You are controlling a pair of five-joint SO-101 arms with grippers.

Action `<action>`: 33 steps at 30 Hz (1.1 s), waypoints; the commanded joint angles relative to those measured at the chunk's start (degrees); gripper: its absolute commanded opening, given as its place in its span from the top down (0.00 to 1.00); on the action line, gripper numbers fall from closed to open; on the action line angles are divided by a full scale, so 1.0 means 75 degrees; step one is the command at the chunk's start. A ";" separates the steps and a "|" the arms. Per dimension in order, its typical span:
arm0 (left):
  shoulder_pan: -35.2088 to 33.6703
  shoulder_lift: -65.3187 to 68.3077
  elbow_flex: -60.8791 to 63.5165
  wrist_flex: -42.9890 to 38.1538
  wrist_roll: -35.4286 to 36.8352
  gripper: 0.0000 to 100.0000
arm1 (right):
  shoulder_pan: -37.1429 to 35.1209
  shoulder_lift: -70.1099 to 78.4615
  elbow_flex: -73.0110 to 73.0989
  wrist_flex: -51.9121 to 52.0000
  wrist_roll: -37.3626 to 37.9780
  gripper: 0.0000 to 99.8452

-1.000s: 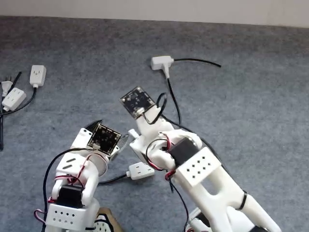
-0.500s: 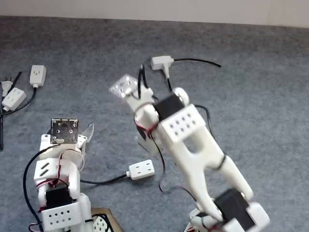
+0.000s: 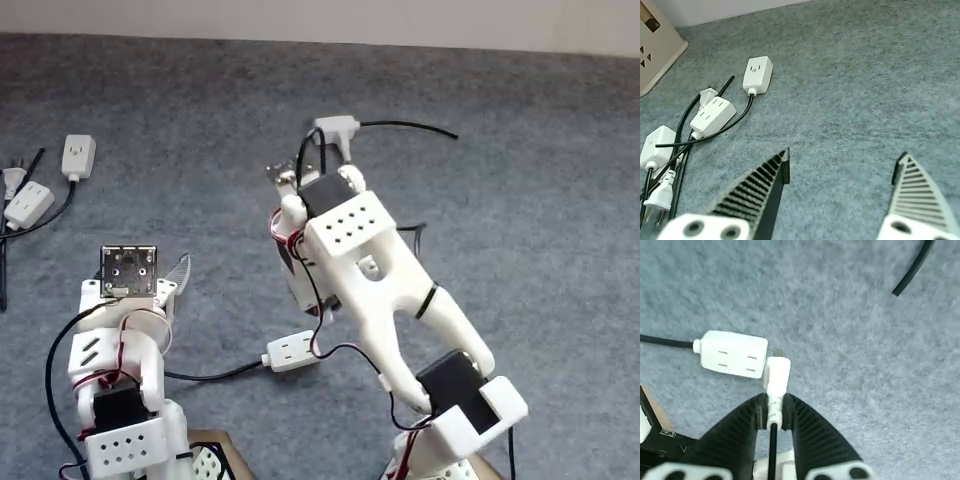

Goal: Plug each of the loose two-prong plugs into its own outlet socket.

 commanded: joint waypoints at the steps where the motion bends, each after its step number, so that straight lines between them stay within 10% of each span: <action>1: 0.0440 -0.0006 -0.0463 0.0844 0.0070 0.68 | 0.0123 -0.0135 0.0147 0.0158 0.0516 0.99; 6: 0.1483 0.0135 -0.2960 0.3856 0.0059 0.68 | 0.0674 -0.0135 0.0193 0.0029 0.0656 0.99; 18: 0.2421 0.9055 -0.8703 0.5896 -0.0211 0.68 | 0.0756 -0.0135 0.0182 0.0029 0.1336 0.99; 24: 0.2796 1.0766 -1.0274 0.7150 -0.1137 0.68 | 0.1026 -0.0135 0.0229 0.0053 0.2110 0.99; 33: 0.2538 0.6429 -0.5867 0.3364 -0.1325 0.79 | 0.1401 -0.0111 0.0240 -0.0029 0.2614 0.99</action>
